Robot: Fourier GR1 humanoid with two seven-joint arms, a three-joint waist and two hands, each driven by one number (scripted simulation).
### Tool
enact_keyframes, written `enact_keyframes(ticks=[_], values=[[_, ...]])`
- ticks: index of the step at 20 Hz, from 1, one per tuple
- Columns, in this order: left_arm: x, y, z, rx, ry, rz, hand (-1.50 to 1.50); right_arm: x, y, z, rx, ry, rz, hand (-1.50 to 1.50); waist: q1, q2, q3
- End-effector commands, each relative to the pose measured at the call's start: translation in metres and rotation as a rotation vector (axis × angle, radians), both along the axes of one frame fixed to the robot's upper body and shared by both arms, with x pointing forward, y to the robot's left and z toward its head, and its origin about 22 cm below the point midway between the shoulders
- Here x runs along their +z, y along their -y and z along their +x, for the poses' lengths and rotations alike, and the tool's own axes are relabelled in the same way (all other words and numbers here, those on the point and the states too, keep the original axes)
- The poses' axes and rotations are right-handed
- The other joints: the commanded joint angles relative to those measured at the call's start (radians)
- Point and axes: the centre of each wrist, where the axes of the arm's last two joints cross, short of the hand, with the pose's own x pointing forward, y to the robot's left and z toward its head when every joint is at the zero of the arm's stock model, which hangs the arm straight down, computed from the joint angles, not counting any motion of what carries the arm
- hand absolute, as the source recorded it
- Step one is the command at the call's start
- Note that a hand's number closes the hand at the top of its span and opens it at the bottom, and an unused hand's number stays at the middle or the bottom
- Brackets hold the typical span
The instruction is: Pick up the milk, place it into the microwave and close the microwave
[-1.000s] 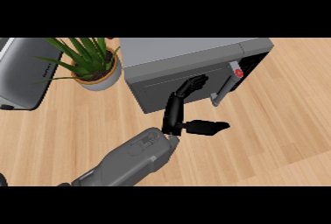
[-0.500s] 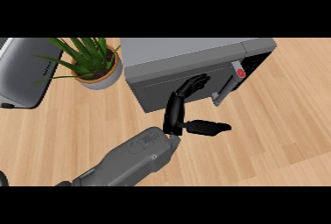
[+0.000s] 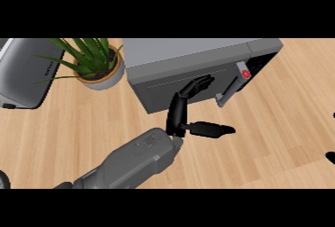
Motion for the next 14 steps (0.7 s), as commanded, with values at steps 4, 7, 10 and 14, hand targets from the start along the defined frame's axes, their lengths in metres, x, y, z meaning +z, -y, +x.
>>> enact_keyframes(ticks=[4, 7, 10, 14], values=[[0.015, -0.005, 0.027, 0.098, -0.004, -0.018, -1.5, -0.015, 0.002, 0.013, 0.076, -0.09, 0.11, -1.5, -0.006, 0.012, -0.003], [0.007, -0.008, 0.025, 0.107, -0.003, -0.006, -1.5, -0.014, 0.007, 0.017, 0.089, -0.1, 0.131, -1.5, -0.017, 0.013, -0.003], [0.011, -0.007, 0.027, 0.108, 0.009, -0.024, -1.5, -0.008, 0.013, 0.022, 0.096, -0.103, 0.131, -1.5, -0.013, 0.013, -0.003], [0.006, -0.009, 0.027, 0.117, 0.01, -0.012, -1.5, -0.004, 0.019, 0.028, 0.112, -0.112, 0.152, -1.5, -0.017, 0.011, -0.003]])
